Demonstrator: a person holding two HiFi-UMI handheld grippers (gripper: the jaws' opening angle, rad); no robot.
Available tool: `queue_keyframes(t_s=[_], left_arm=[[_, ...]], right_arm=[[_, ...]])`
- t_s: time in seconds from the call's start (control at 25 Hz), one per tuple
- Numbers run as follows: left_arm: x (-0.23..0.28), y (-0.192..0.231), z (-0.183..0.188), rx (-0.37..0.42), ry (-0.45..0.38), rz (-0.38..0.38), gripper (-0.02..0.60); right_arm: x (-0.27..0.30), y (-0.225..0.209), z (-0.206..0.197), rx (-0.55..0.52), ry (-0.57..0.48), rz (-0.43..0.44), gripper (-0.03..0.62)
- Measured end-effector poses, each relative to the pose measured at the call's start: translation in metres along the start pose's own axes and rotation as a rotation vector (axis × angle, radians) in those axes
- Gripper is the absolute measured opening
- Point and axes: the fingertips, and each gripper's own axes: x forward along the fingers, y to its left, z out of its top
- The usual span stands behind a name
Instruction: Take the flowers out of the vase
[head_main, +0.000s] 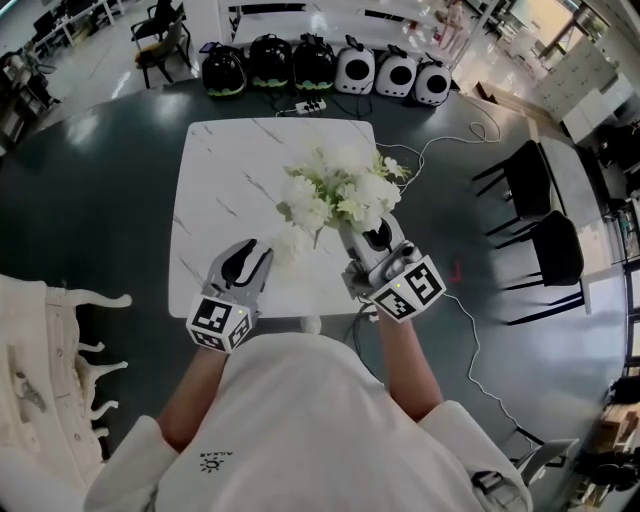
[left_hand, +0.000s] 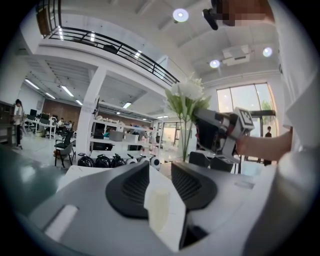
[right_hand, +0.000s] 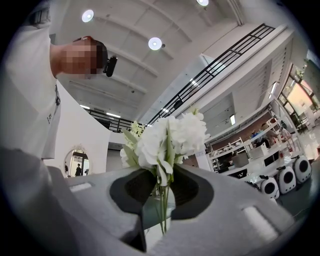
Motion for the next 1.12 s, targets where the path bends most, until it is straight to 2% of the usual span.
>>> queue_keyframes(t_s=[0.6,1.12], left_arm=[[-0.007,0.008,0.0,-0.008,0.002,0.025,0.101],[-0.021,0.021,-0.006,-0.012,0.016,0.084,0.101]], right_arm=[[-0.031,-0.015,-0.03,0.028,0.065,-0.067,0.077],[-0.055,-0.025,-0.05,0.066,0.106,-0.111,0.077]])
